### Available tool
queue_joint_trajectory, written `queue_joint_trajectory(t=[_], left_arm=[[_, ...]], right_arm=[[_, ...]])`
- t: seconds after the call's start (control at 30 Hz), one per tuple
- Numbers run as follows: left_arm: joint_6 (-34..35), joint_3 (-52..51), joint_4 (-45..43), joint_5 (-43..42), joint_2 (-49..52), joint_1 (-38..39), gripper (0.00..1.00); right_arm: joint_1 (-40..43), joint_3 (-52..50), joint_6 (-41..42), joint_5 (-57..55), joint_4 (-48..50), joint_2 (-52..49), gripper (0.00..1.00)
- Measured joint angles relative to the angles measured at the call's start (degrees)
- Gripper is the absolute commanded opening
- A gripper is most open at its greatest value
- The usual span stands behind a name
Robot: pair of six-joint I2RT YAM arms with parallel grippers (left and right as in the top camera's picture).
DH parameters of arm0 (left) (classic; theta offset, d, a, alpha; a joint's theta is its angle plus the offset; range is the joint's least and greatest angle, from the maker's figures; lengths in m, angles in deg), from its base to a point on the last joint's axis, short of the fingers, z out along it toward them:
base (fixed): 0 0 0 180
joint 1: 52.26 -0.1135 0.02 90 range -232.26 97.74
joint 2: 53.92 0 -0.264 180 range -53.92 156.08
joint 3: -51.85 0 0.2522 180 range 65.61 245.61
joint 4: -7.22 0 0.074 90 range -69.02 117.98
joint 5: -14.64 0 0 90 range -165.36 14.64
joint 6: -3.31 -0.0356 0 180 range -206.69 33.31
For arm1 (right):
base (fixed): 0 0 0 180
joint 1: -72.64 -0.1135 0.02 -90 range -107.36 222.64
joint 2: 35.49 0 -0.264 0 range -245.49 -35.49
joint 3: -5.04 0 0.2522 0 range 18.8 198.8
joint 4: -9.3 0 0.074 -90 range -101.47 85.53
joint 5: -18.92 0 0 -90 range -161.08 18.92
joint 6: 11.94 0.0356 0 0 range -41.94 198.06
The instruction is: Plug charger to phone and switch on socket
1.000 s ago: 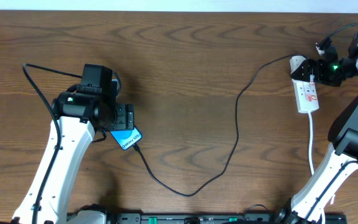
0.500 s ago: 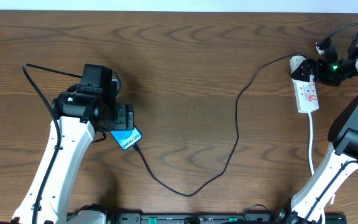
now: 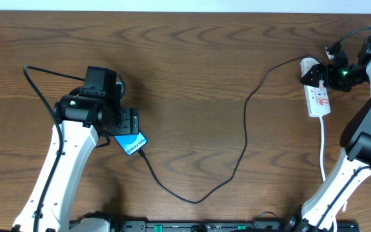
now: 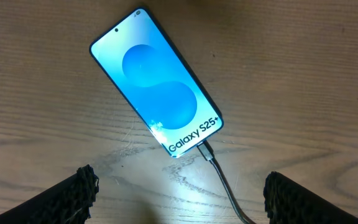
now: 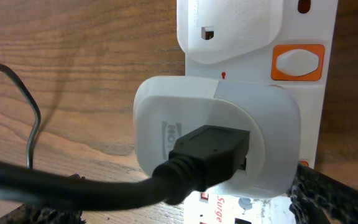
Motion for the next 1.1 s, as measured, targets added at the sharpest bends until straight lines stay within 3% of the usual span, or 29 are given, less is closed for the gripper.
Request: queue_joint_trajectory(t=[1.1], left_arm=[[0.0,0.0,0.0,0.0,0.0,0.0,0.88]], right_arm=[[0.0,0.0,4.1,1.2,0.5,0.0,0.99]])
